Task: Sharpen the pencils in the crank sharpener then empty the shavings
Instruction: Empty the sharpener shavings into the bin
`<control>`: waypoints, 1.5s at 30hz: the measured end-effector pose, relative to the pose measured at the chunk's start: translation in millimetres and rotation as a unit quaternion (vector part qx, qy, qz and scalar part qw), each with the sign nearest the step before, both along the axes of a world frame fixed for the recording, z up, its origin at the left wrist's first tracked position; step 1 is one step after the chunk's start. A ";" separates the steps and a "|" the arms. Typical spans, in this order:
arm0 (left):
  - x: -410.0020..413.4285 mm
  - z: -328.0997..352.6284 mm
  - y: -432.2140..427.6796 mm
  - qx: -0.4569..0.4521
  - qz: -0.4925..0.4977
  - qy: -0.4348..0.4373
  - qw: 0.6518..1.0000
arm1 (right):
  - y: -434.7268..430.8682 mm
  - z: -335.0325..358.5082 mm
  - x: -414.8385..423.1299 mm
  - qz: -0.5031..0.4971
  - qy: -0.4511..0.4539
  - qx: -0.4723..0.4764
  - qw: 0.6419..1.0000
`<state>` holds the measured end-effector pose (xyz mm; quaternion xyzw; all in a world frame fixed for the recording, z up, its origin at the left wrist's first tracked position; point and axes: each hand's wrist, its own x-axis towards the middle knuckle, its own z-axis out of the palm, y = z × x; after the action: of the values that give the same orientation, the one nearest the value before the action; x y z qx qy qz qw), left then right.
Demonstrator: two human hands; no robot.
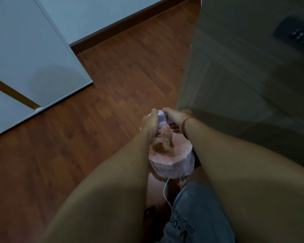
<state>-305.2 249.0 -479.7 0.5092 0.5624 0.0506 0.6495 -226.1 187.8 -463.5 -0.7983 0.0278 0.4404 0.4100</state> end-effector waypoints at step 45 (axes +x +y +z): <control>-0.6 -11.9 6.8 0.045 0.050 0.003 0.998 | 4.3 3.1 -0.6 0.047 0.078 0.004 0.996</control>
<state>-305.8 255.8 -491.6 0.5096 0.5861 0.1067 0.6208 -226.7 192.1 -460.4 -0.7606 0.0204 0.5200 0.3882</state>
